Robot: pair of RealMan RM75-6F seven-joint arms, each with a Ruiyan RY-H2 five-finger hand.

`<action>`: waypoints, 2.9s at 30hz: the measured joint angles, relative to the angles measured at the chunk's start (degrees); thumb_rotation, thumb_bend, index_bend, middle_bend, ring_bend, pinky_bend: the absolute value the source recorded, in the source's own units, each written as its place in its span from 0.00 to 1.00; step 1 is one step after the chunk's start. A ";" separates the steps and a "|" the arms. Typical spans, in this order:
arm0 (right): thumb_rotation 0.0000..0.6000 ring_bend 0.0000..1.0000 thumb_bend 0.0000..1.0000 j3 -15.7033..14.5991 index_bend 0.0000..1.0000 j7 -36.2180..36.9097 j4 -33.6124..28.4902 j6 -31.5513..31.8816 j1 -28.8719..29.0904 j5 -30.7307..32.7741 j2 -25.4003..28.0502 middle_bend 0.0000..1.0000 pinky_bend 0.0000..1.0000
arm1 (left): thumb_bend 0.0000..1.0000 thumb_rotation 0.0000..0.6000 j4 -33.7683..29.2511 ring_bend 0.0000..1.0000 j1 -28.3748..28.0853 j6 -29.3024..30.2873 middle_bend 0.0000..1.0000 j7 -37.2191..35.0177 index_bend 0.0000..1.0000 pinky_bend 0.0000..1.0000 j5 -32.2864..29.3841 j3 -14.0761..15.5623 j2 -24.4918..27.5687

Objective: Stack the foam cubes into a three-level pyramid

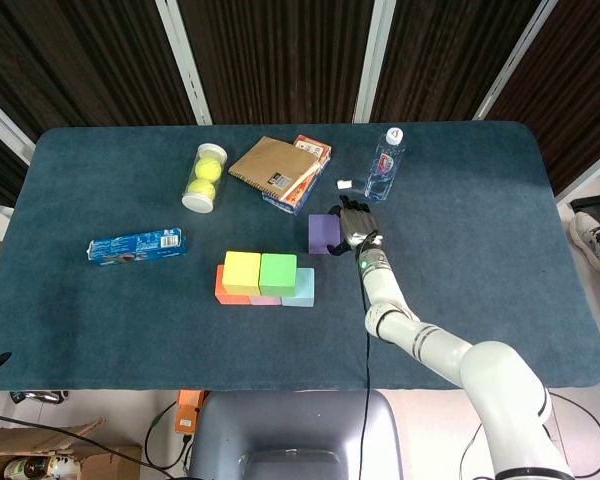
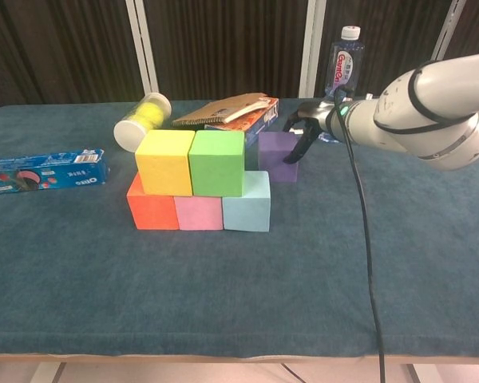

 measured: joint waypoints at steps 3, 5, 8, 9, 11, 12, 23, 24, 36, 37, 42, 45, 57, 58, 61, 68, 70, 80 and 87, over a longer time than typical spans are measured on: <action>1.00 0.00 0.26 0.76 0.39 0.38 0.22 -0.24 -0.49 -0.96 -0.20 0.00 0.00 | 0.01 1.00 -0.09 0.00 0.04 -0.02 0.00 0.07 0.15 0.12 -0.12 -0.04 0.00; 1.00 0.00 0.27 1.20 0.41 0.69 0.19 -0.07 -0.81 -1.74 -0.19 0.00 0.00 | 0.01 1.00 -0.11 0.00 0.08 0.10 0.00 -0.03 0.15 0.12 -0.07 -0.07 0.00; 1.00 0.00 0.27 2.08 0.43 1.58 -0.67 0.69 -1.38 -3.19 0.19 0.01 0.00 | 0.01 1.00 -0.07 0.00 0.27 0.42 0.00 -0.33 0.15 0.12 0.02 -0.09 -0.03; 1.00 0.00 0.27 2.34 0.43 1.93 -1.25 0.90 -1.60 -3.63 0.48 0.01 0.00 | 0.01 1.00 -0.04 0.00 0.34 0.53 0.00 -0.47 0.15 0.12 0.06 -0.09 -0.04; 1.00 0.00 0.27 2.87 0.45 2.71 -3.23 1.54 -2.29 -4.71 1.57 0.02 0.00 | 0.01 1.00 0.11 0.00 0.56 0.83 0.00 -0.89 0.15 0.12 0.15 -0.08 -0.07; 1.00 0.00 0.27 3.06 0.46 3.01 -4.34 1.87 -2.65 -5.16 2.23 0.03 0.01 | 0.01 1.00 0.24 0.00 0.68 0.95 0.00 -1.08 0.15 0.12 0.18 -0.07 -0.10; 1.00 0.00 0.28 6.19 0.48 5.56 -29.98 9.71 -8.00 -10.12 16.54 0.03 0.01 | 0.02 1.00 0.68 0.00 1.89 3.90 0.00 -2.83 0.15 0.12 1.63 0.02 -0.55; 1.00 0.00 0.28 6.56 0.48 5.57 -32.69 10.61 -8.36 -10.30 18.02 0.03 0.01 | 0.02 1.00 0.60 0.00 2.03 4.27 0.00 -2.88 0.15 0.12 1.83 0.02 -0.54; 1.00 0.00 0.28 12.12 0.49 -0.32 -59.48 24.45 -6.10 1.07 30.18 0.03 0.01 | 0.02 1.00 -0.58 0.00 3.78 7.75 0.00 -2.63 0.15 0.12 3.63 0.61 -0.64; 1.00 0.00 0.28 12.47 0.49 -1.11 -60.22 25.64 -5.21 2.70 30.12 0.03 0.00 | 0.02 1.00 -0.50 0.00 3.98 8.01 0.00 -2.85 0.15 0.12 3.79 0.71 -0.67; 1.00 0.00 0.29 13.97 0.49 -6.41 -62.73 32.22 0.54 12.29 27.96 0.03 0.00 | 0.02 1.00 0.49 0.00 4.74 8.67 0.00 -4.38 0.15 0.12 4.25 1.08 -0.89; 1.00 0.00 0.29 14.60 0.49 -10.00 -63.24 36.76 4.34 16.49 25.23 0.03 0.00 | 0.02 1.00 1.25 0.00 5.07 9.09 0.00 -5.55 0.15 0.12 4.65 1.21 -1.05; 1.00 0.00 0.30 16.17 0.47 -20.02 -62.76 48.52 11.33 21.59 16.95 0.03 0.00 | 0.02 1.00 4.36 0.00 5.64 9.72 0.00 -8.99 0.15 0.12 6.16 1.64 -1.97; 1.00 0.00 0.30 16.11 0.47 -20.48 -62.55 48.63 11.32 21.76 16.65 0.03 0.00 | 0.02 1.00 4.46 0.00 5.62 9.71 0.00 -9.01 0.15 0.12 6.29 1.68 -2.06; 1.00 0.00 0.30 16.08 0.47 -21.55 -62.02 48.75 10.95 21.93 15.98 0.03 0.00 | 0.02 1.00 4.57 0.00 5.64 9.66 0.00 -8.78 0.15 0.12 6.46 1.85 -2.20; 1.00 0.00 0.30 16.93 0.47 -22.17 -61.36 49.71 9.56 21.40 15.00 0.03 0.00 | 0.02 1.00 4.37 0.00 6.02 9.50 0.00 -8.27 0.14 0.12 5.93 1.85 -1.95; 1.00 0.00 0.30 17.18 0.47 -22.31 -61.26 49.90 9.35 21.52 14.81 0.03 0.00 | 0.02 1.00 4.40 0.00 6.06 9.49 0.00 -8.32 0.14 0.12 5.97 1.88 -1.94; 1.00 0.00 0.30 19.01 0.47 -23.35 -60.52 49.64 7.93 23.33 14.05 0.03 0.00 | 0.02 1.00 4.86 0.00 5.91 9.11 0.00 -8.52 0.14 0.12 6.30 1.99 -2.19; 1.00 0.00 0.30 19.67 0.47 -24.17 -60.33 48.83 7.43 22.55 13.38 0.03 0.00 | 0.02 1.00 4.85 0.00 5.85 8.93 0.00 -8.48 0.14 0.12 6.26 1.92 -2.24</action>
